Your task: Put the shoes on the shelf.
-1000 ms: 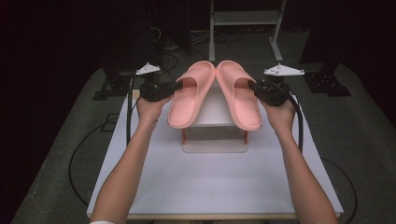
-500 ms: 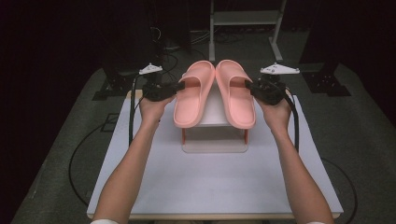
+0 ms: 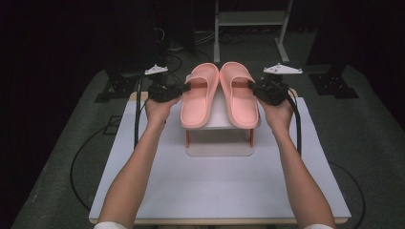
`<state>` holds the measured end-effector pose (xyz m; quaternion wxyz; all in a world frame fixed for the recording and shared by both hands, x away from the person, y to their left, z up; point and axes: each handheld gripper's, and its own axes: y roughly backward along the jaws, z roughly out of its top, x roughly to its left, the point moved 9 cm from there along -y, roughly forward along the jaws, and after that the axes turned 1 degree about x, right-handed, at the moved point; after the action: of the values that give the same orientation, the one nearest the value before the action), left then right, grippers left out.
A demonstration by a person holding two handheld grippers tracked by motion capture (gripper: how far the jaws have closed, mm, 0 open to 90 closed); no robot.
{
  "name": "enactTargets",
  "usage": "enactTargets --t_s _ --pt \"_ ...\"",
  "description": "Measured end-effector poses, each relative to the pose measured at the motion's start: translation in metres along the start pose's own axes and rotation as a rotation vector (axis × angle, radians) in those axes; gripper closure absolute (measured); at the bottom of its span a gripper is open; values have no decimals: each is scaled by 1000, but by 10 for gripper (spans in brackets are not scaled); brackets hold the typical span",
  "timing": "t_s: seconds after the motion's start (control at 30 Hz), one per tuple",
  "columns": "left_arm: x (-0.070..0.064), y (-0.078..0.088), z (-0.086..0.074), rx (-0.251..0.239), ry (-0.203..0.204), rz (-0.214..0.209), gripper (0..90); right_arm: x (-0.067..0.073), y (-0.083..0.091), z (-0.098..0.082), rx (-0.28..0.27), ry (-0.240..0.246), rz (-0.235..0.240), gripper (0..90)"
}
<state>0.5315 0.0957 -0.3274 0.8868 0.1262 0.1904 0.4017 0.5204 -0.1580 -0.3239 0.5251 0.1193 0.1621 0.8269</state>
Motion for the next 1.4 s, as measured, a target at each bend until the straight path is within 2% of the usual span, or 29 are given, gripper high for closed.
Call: enactTargets --t_s 0.2,0.8,1.4 --pt "2 -3 -1 2 12 2 684 2 -5 1 3 -8 -4 701" --pt "-1 -15 -4 26 13 -6 672 5 -16 -1 17 -23 -16 671" --pt "-3 -17 -3 14 9 -23 656 10 -21 -2 19 -37 -3 648"
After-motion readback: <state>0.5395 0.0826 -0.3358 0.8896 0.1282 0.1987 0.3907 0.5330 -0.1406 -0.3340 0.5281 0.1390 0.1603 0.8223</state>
